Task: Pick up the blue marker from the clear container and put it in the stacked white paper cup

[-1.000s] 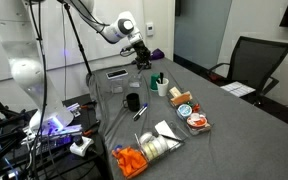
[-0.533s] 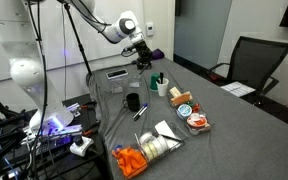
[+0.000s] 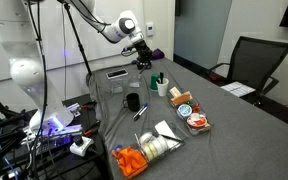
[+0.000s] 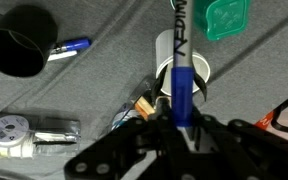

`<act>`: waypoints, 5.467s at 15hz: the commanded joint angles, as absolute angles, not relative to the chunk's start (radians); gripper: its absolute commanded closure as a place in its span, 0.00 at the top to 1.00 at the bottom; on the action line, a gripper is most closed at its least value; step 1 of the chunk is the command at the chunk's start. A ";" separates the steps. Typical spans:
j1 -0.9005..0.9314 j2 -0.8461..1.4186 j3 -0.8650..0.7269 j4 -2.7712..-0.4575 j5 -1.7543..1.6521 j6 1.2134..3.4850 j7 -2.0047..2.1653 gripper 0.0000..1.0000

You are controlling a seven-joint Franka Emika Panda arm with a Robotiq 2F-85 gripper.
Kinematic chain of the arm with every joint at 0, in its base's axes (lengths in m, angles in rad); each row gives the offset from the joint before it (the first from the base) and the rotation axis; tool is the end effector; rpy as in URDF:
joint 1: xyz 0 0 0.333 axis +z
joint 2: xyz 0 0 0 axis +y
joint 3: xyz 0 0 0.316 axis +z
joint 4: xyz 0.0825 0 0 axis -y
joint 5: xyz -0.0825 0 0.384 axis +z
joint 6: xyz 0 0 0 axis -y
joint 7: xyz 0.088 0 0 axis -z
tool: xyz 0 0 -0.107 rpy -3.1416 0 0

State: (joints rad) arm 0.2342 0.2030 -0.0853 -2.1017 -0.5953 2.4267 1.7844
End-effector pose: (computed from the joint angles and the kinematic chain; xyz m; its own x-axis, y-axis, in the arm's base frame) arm 0.5794 0.0859 0.3354 0.3067 -0.8556 0.4171 -0.9175 -0.3823 -0.1095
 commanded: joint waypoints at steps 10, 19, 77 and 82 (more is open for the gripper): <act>0.150 0.158 -0.068 -1.989 -0.929 2.259 2.027 0.04; 0.110 0.260 -0.062 -1.866 -0.992 2.104 2.131 0.04; 0.137 0.491 -0.006 -1.649 -0.787 2.165 2.137 1.00; 0.111 0.375 0.000 -1.727 -0.559 2.270 2.022 1.00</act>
State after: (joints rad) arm 0.1446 0.4723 -0.0188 -1.6282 -0.6705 2.2035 2.0960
